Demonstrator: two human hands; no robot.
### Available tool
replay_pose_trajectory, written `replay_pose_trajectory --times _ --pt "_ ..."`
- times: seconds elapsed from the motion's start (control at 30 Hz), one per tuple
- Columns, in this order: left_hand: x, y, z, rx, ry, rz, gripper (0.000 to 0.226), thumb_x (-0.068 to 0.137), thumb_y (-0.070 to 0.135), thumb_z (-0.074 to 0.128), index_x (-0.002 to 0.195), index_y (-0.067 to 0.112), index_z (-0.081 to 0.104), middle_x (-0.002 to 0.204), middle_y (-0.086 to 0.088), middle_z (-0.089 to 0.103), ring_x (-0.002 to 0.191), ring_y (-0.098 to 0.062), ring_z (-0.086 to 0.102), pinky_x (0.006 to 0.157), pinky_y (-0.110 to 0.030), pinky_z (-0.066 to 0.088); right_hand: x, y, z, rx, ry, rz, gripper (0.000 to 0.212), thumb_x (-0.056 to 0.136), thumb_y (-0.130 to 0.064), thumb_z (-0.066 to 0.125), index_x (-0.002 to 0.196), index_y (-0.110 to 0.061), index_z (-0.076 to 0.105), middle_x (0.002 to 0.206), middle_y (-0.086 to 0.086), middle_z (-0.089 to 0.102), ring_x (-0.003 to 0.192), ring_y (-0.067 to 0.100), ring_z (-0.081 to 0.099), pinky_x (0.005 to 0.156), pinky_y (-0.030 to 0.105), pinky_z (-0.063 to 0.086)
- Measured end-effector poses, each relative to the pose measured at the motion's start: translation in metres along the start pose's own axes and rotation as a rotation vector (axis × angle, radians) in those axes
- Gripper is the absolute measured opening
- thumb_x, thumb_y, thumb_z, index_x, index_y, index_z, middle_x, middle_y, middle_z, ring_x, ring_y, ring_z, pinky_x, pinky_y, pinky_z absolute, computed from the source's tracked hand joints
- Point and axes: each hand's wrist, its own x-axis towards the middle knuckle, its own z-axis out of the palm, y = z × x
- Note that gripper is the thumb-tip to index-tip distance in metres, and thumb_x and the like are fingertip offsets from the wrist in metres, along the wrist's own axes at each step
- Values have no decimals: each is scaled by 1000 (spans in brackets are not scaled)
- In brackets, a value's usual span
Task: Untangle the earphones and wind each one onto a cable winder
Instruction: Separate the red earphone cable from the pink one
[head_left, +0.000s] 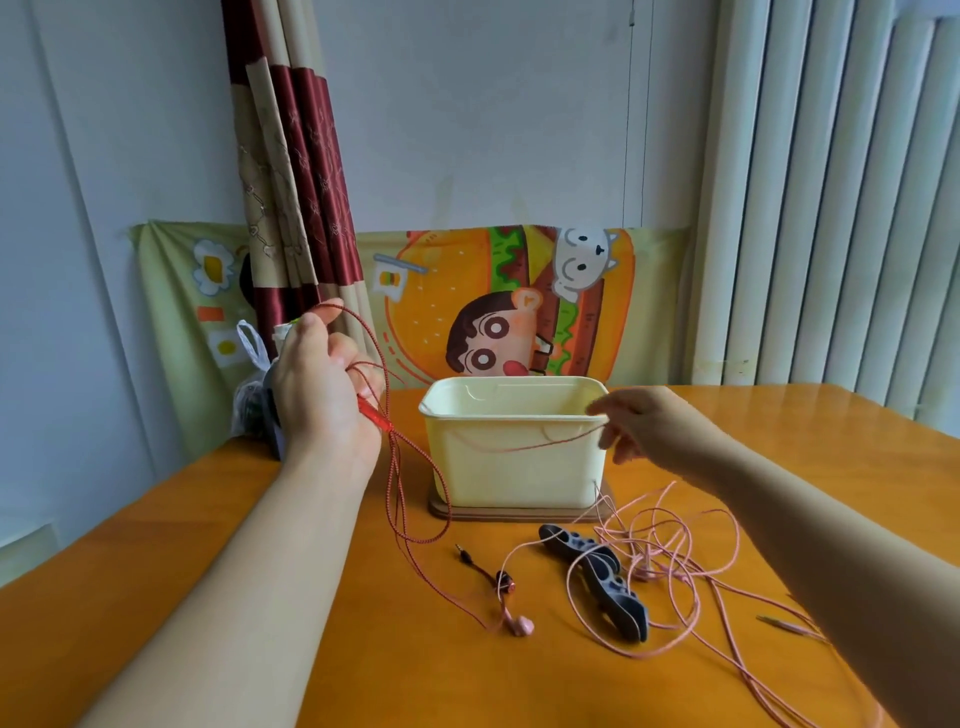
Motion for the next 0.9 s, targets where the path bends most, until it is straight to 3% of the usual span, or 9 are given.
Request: replay_pose_trajectory --times 0.07,0.17,0.23,0.3,0.43,0.5,0.57,0.73,0.9 --pt "-1 3 5 -36 -3 -1 29 104 28 39 86 22 61 48 11 32 41 -4 24 40 -17 25 -14 -23 15 78 -241 -96 27 96 -4 45 112 -13 64 82 4 65 62 8 55 55 17 46" --pt "-1 10 12 -95 -11 1 29 104 29 40 86 22 63 49 11 31 41 -5 22 40 -17 25 -32 -42 58 -170 -687 -255 27 90 -20 62 117 -20 63 88 -3 66 76 8 59 68 23 52" --pt "-1 17 14 -114 -23 16 30 104 28 40 86 22 63 48 11 31 41 -5 22 40 -17 25 -39 -38 89 -332 -779 -299 32 87 -29 65 116 -16 64 95 0 67 83 11 59 78 31 51" --pt "2 25 11 -102 -26 54 31 105 28 39 86 23 63 46 11 31 39 -5 22 40 -17 25 -39 -27 107 -420 -784 -260 31 89 -33 63 109 -10 67 99 6 69 79 11 57 77 31 50" --pt "14 41 -3 -50 20 150 33 106 23 34 85 23 60 43 12 30 37 -4 22 39 -18 24 -21 -9 92 -441 -597 -6 33 99 -33 47 103 -8 68 87 -2 66 73 7 56 75 24 44" --pt "22 44 -12 -53 48 160 34 106 22 32 85 21 58 42 12 30 34 -4 21 37 -17 23 -9 -4 71 -336 -446 82 35 100 -32 42 93 -9 67 88 1 66 75 13 58 71 25 48" --pt "30 41 -23 -23 85 173 34 106 22 31 85 21 57 42 11 29 34 -5 22 38 -18 23 -2 0 49 -122 -281 139 43 101 -34 37 77 -11 63 79 2 64 66 14 55 58 21 44" --pt "38 17 -39 93 154 181 34 105 21 32 82 21 57 41 13 29 33 -5 23 37 -19 22 10 -8 18 210 31 124 54 103 -35 35 61 -8 55 40 -2 45 39 11 36 44 22 29" --pt "42 11 -41 55 205 173 34 105 20 34 78 21 56 48 10 36 41 -5 28 43 -17 25 9 -40 17 530 45 57 45 102 -28 36 70 -6 57 48 5 46 45 15 37 46 25 30"
